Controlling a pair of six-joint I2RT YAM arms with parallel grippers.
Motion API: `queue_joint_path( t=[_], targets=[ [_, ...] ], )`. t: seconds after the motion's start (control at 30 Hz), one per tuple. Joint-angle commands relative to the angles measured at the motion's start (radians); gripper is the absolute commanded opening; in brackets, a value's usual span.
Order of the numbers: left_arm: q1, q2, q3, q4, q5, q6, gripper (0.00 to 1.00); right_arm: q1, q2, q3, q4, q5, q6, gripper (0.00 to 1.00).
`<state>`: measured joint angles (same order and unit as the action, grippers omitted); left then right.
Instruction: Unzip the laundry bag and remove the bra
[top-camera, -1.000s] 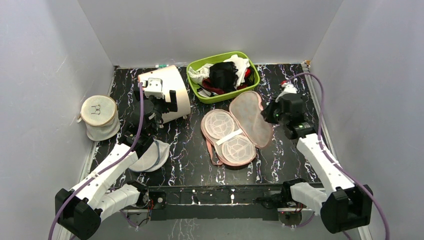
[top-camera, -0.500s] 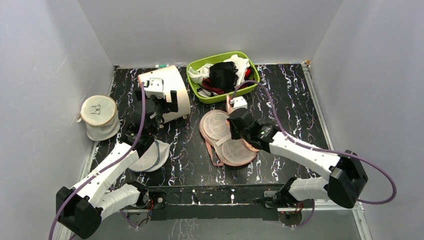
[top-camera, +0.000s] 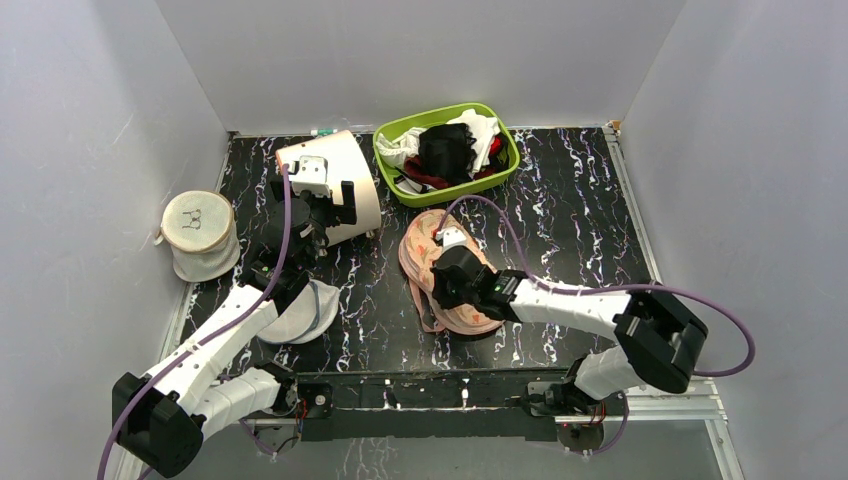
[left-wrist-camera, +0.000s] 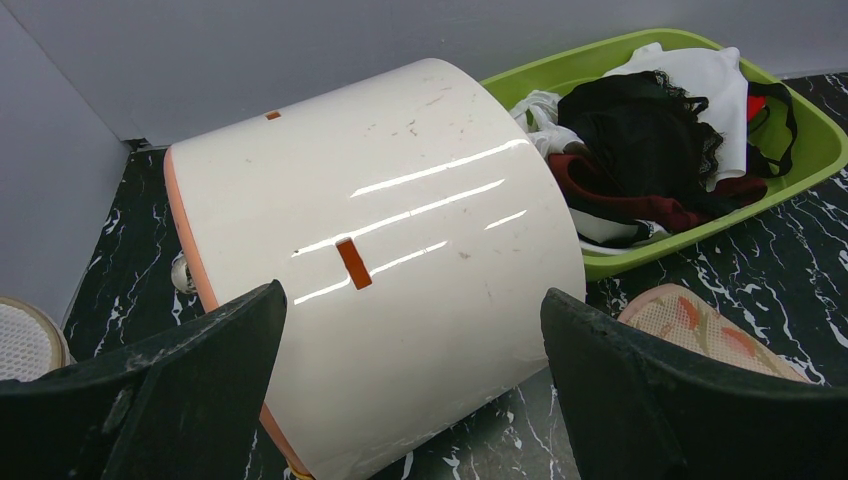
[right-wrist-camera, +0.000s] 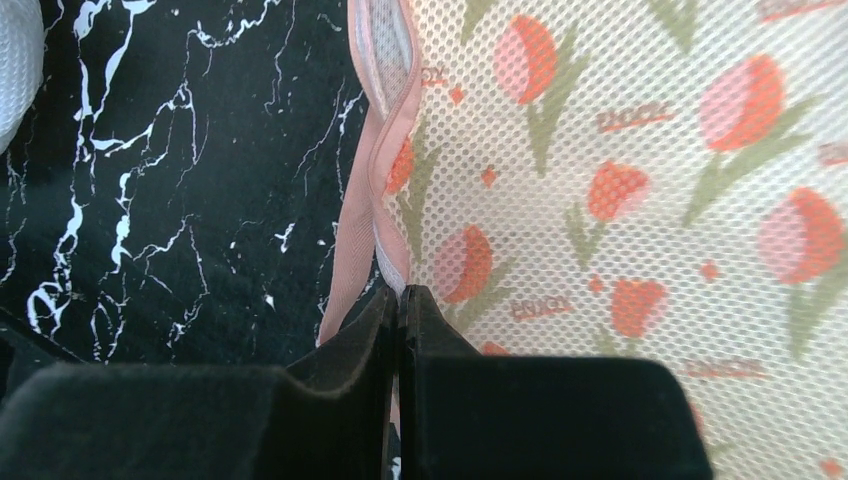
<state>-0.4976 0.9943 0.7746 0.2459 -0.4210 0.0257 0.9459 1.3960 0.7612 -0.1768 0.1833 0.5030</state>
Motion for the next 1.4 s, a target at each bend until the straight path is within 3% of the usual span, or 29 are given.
queue_joint_path(
  t=[0.0,0.4,0.53,0.63,0.77,0.93,1.17,1.27,1.37],
  targets=[
    [-0.001,-0.006,0.041,0.012,0.005,-0.002,0.98,-0.001,0.027,-0.033,0.180,-0.066,0.086,0.00],
    [-0.001,-0.013,0.041,0.013,0.002,0.000,0.99,-0.001,0.007,-0.092,0.226,-0.080,0.145,0.08],
    [-0.001,-0.013,0.040,0.014,0.006,0.000,0.98,-0.003,-0.024,-0.105,0.240,-0.079,0.156,0.23],
    [-0.001,-0.012,0.040,0.011,0.007,0.000,0.98,-0.024,-0.055,-0.095,0.234,-0.080,0.141,0.44],
    [0.000,-0.010,0.041,0.010,0.006,0.000,0.99,-0.084,-0.093,-0.066,0.200,-0.094,0.091,0.58],
    [0.000,-0.002,0.036,0.008,-0.003,0.003,0.98,-0.277,-0.163,-0.055,0.188,-0.207,0.028,0.66],
    [0.001,0.024,0.019,0.040,-0.034,0.064,0.99,-0.692,-0.230,0.042,0.094,-0.354,-0.092,0.79],
    [0.015,0.040,0.040,0.025,-0.007,0.070,0.98,-0.868,-0.239,0.113,0.042,-0.437,-0.120,0.84],
    [0.106,0.074,0.111,-0.035,0.099,-0.012,0.98,-1.003,-0.266,0.224,-0.028,-0.464,-0.158,0.90]
  ],
)
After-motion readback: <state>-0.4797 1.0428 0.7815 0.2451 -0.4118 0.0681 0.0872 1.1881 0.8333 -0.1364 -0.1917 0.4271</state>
